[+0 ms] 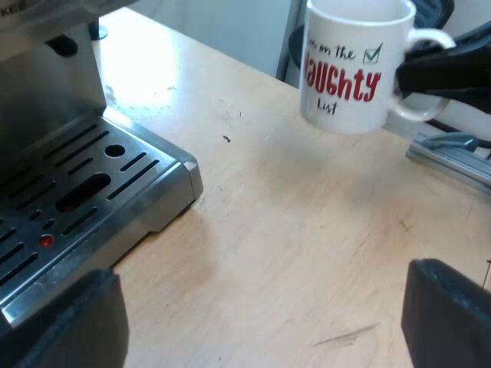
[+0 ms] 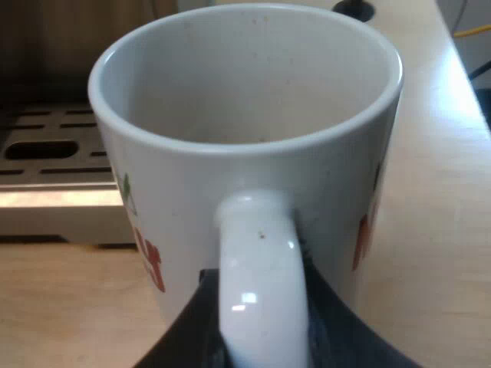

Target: Remove mug from coffee machine

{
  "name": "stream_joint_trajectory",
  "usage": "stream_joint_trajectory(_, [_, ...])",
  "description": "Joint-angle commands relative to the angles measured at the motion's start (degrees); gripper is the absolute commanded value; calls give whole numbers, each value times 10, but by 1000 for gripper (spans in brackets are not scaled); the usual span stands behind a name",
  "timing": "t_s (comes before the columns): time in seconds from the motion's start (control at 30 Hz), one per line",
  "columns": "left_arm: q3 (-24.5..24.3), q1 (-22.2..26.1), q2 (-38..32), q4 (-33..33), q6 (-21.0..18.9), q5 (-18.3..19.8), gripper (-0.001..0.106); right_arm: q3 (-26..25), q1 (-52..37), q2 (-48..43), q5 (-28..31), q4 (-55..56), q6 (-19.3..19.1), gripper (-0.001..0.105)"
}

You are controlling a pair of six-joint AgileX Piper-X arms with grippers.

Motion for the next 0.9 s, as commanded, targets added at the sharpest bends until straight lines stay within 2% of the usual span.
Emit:
stream_joint_trajectory(0.03, [-1,-22,7,-24,-7,1,79,1,0,-3,55,-11,0,0])
stream_joint_trajectory(0.3, [-1,-54,35,-41,-7,0,79,42,0,-4,64,-27,-2,0])
stream_joint_trajectory(0.43, [-1,-54,37,-45,-7,-4,79,82,0,-2,64,-107,-38,0])
stream_joint_trajectory(0.63, [-1,-54,37,-49,-7,-4,79,133,0,-2,71,-210,-62,0])
stream_joint_trajectory(0.9, [-1,-54,37,-49,-7,-4,79,192,0,-2,90,-293,-80,0])
